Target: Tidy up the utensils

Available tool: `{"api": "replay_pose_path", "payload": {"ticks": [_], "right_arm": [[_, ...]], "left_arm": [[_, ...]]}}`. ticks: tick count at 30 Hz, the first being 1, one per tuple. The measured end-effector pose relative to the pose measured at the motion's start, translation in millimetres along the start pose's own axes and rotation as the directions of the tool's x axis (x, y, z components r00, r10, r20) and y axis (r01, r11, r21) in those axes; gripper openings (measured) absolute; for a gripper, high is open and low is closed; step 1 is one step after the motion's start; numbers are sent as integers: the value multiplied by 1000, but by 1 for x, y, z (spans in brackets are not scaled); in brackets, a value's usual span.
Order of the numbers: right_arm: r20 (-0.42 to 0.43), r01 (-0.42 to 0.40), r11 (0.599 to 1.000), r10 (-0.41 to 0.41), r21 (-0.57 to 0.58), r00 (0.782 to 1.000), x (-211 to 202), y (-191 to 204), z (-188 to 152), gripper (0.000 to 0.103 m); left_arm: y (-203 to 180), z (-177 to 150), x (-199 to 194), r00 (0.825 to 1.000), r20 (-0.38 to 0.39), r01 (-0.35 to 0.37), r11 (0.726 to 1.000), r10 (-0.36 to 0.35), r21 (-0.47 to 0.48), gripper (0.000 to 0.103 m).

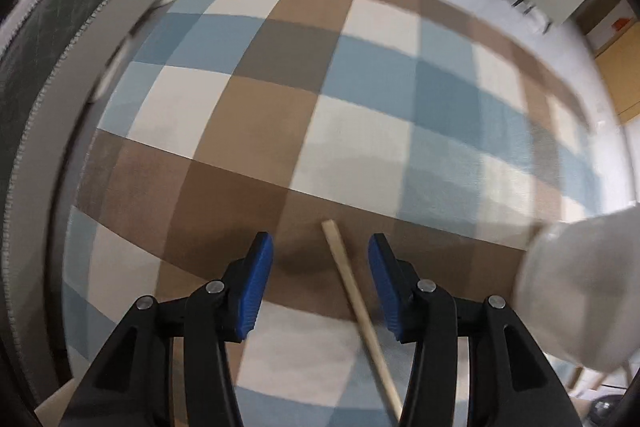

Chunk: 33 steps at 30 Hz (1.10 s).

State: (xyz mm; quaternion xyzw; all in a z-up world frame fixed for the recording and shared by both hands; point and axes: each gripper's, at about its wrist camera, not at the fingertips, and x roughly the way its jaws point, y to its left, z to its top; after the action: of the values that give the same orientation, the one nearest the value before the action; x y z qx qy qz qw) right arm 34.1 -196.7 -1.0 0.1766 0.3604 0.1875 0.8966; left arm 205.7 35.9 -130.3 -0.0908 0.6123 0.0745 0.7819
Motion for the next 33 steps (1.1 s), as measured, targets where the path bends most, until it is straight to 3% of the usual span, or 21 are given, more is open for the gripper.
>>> {"api": "replay_pose_path", "payload": {"ticks": [3, 5, 7, 13, 21, 27, 30, 33], "right_arm": [[-11, -7, 1000, 7, 3, 1000, 0, 1, 0, 4], [-6, -16, 1000, 16, 1, 1000, -2, 3, 0, 4], [5, -16, 1000, 16, -17, 1000, -6, 7, 0, 4], [28, -9, 1000, 10, -16, 1000, -11, 6, 1, 4], [66, 20, 999, -18, -37, 998, -17, 10, -2, 4], [112, 40, 996, -30, -84, 993, -26, 23, -10, 4], [121, 58, 993, -45, -107, 992, -29, 29, -13, 4], [135, 72, 990, -56, -120, 989, -34, 34, -15, 4]], "left_arm": [[-3, 1, -2, 999, 34, 3, 1000, -3, -8, 41], [-6, 0, -3, 998, 55, -38, 999, 37, 3, 15], [-7, 0, -3, 999, 50, 4, 1000, -4, 7, 2], [5, -14, -13, 997, 25, 75, 997, -74, -24, 1], [16, -72, -86, 973, 106, 198, 977, -206, 79, 1], [4, -105, -136, 933, 203, 262, 949, -296, 176, 1], [-4, -113, -156, 903, 260, 293, 933, -341, 207, 1], [-3, -124, -179, 863, 318, 336, 915, -394, 223, 1]]}}
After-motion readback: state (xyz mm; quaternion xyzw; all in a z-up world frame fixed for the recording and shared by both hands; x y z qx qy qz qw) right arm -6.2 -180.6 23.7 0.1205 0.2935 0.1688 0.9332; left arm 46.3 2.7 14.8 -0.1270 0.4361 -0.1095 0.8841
